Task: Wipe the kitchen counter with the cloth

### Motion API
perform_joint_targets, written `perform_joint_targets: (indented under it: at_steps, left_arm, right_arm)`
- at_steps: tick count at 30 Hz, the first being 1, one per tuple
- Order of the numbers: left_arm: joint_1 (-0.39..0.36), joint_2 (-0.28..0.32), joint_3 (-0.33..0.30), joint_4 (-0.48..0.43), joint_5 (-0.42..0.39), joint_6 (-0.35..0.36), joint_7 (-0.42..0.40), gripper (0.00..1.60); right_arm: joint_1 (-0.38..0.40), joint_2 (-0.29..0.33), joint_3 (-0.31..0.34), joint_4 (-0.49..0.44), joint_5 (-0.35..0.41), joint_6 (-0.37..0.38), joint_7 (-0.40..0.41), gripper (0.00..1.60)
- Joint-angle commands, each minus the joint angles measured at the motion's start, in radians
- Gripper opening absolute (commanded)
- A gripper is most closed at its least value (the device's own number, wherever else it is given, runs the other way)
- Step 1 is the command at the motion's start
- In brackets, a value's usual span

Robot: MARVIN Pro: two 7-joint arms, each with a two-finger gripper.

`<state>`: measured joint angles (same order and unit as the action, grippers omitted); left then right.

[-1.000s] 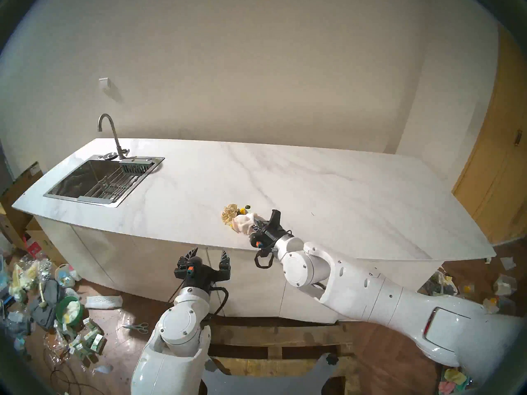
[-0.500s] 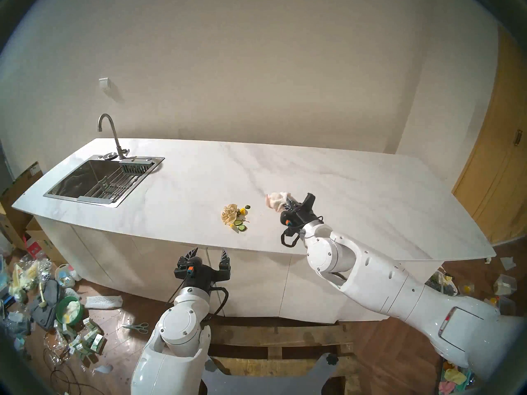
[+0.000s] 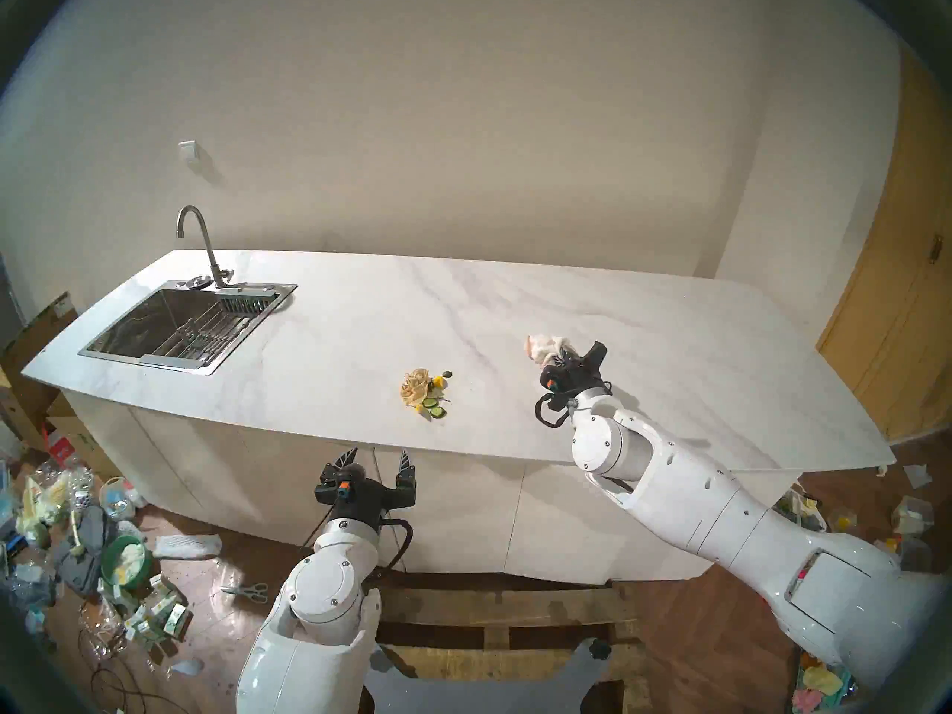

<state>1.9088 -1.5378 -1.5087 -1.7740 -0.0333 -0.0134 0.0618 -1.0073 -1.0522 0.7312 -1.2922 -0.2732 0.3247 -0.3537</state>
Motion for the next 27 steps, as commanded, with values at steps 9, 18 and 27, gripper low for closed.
perform_joint_targets:
  at_steps: [9,18,27]
  left_arm:
    - [-0.004,0.000,0.002,-0.029,-0.002,-0.005,-0.003,1.60]
    - [-0.004,0.001,0.002,-0.030,-0.002,-0.005,-0.003,1.60]
    - [-0.004,0.001,0.002,-0.030,-0.002,-0.005,-0.002,1.60]
  right_arm:
    - [0.106,0.000,0.007,0.130,-0.016,0.020,0.074,0.00]
    - [0.123,0.026,-0.054,0.156,-0.006,0.055,0.247,0.00]
    - [0.090,0.012,-0.069,0.127,0.023,0.072,0.331,0.00]
